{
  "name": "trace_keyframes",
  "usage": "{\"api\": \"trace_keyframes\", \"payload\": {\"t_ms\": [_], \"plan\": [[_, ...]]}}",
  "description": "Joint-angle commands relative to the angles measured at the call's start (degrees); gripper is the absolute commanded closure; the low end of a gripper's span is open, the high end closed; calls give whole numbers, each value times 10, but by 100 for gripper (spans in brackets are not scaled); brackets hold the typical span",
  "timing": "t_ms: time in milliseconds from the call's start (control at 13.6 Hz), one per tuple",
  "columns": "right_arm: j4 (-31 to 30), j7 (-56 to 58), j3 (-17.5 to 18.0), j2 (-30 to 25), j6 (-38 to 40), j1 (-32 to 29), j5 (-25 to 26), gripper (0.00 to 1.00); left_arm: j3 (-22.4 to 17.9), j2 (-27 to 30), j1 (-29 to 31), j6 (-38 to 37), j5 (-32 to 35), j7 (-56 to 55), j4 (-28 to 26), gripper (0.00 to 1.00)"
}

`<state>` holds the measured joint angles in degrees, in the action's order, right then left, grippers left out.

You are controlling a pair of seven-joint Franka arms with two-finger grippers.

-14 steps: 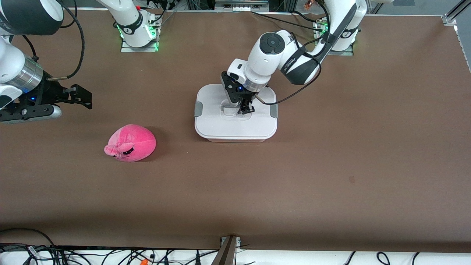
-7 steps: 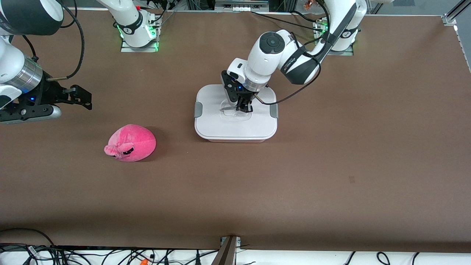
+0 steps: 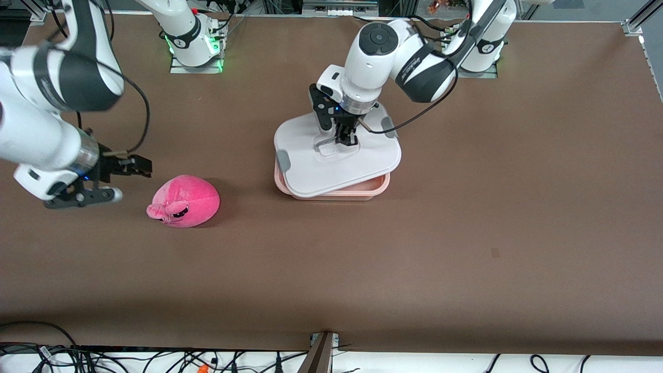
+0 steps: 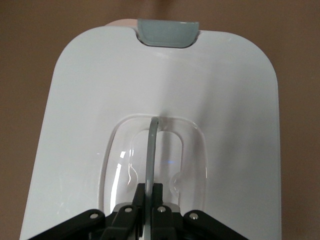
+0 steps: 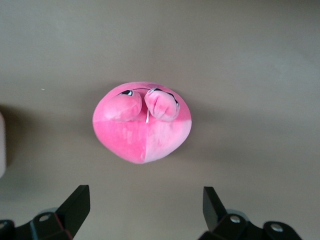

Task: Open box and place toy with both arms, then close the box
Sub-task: 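Lift the lid aside with the left gripper while the right gripper reaches the toy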

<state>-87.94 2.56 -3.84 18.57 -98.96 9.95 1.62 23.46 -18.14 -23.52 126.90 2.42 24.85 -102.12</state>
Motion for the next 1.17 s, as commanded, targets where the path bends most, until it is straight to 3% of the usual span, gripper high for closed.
{"api": "trace_keyframes", "payload": {"t_ms": [0, 220, 367, 660, 734, 807, 954, 1027, 1100], "plan": [[-19, 8, 1, 15, -24, 2, 2, 0, 1, 14, 24, -132, 6, -4, 66, 100], [-119, 7, 1, 12, -149, 2, -8, 0, 1, 14, 80, -252, 0, 67, 122, 100], [-157, 7, 1, 23, -212, 0, -28, 0, 0, 12, 132, -286, -2, 158, 132, 100], [-167, 8, 1, 57, -262, -1, -54, 0, -1, 3, 251, -297, -2, 385, 128, 100], [-167, 8, 1, 62, -264, -1, -54, 5, -2, -12, 281, -297, -1, 436, 126, 100], [-167, 9, 1, 64, -265, -1, -54, 25, -1, -26, 310, -297, -1, 468, 132, 100], [-169, 22, 1, 67, -263, -1, -54, 79, -3, -33, 359, -297, 6, 497, 126, 100], [-169, 41, 1, 69, -261, -2, -55, 100, -4, -37, 387, -297, 7, 507, 126, 100], [-167, 50, 0, 70, -260, -4, -55, 100, -3, -48, 411, -297, 7, 518, 129, 100]]}}
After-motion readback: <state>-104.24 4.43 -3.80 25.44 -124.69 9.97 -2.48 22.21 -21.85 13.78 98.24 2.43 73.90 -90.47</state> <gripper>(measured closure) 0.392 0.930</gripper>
